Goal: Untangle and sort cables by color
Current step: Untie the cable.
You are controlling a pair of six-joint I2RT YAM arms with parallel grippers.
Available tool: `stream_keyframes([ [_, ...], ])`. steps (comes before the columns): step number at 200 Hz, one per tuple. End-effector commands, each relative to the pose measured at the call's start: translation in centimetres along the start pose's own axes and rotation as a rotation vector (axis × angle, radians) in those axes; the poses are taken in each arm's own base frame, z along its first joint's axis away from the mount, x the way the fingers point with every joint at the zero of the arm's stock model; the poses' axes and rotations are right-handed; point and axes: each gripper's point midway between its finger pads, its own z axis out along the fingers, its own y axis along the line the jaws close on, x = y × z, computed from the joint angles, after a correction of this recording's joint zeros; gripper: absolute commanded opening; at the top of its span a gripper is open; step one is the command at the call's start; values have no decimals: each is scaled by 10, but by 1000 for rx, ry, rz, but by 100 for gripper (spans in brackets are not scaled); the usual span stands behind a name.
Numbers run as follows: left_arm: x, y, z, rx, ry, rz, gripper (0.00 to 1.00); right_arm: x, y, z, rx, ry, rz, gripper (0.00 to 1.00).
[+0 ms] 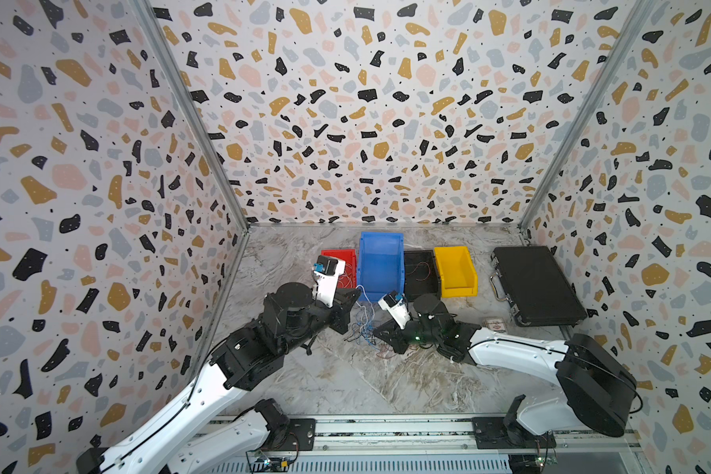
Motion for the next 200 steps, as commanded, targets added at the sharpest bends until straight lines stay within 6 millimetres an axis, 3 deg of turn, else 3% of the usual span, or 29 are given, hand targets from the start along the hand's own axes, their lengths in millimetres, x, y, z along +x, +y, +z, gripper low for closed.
stream_keyframes([
  [1,-21,17,-18,-115,-72,31,0,8,-7,-25,93,21,-33,4],
  [39,-46,40,-44,-270,-131,64,0,36,-27,-69,260,76,-47,0],
  [59,-57,43,-50,-299,-151,76,1,51,-37,-80,283,89,-2,0],
  [123,-113,59,-83,-490,-213,156,1,70,-69,-97,312,73,168,0],
  [152,-132,53,-89,-486,-215,184,1,79,-80,-95,307,81,232,0],
  [177,-162,59,-116,-573,-295,220,0,85,-87,-87,298,97,275,0],
  [200,-175,56,-135,-579,-318,221,0,83,-86,-87,287,88,278,0],
])
